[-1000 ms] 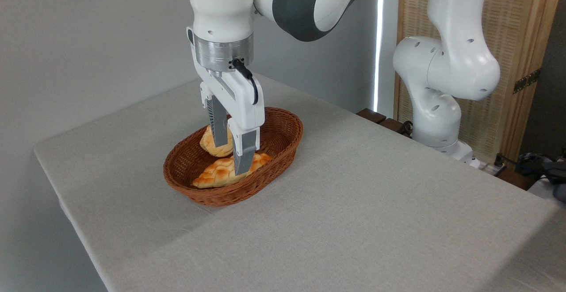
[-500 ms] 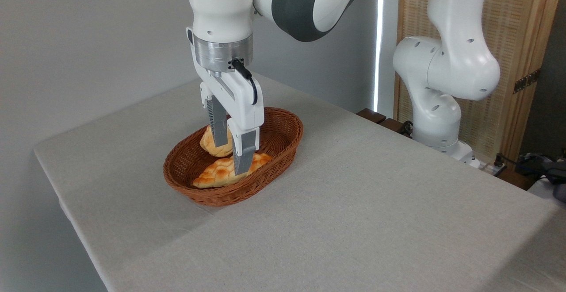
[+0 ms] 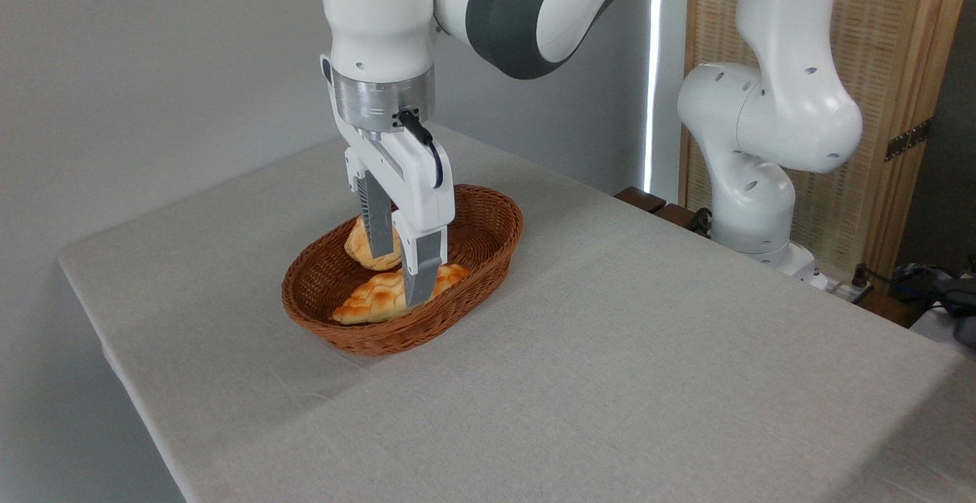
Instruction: Put bread into the basket
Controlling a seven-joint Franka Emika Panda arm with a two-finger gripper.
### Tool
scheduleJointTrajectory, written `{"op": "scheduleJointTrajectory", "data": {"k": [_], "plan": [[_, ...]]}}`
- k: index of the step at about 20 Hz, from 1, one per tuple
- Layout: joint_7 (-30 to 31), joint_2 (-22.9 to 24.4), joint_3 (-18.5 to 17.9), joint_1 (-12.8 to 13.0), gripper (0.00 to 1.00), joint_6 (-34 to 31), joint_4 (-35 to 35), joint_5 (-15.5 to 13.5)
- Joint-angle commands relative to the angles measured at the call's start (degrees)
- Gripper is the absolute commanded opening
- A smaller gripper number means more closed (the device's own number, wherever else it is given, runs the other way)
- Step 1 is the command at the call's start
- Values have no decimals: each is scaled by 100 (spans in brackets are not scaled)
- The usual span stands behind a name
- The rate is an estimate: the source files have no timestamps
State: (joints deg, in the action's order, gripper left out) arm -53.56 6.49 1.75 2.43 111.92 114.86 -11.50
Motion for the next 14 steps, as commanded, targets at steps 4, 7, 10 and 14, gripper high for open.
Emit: {"op": "scheduleJointTrajectory", "data": {"k": [4,7,10,14], "plan": [[21,-122,-70,38,100,58,-192,42],[21,-122,-70,38,100,49,-192,33],[21,-122,-70,38,100,58,-201,33],[21,-122,-70,38,100,58,-201,16]]}}
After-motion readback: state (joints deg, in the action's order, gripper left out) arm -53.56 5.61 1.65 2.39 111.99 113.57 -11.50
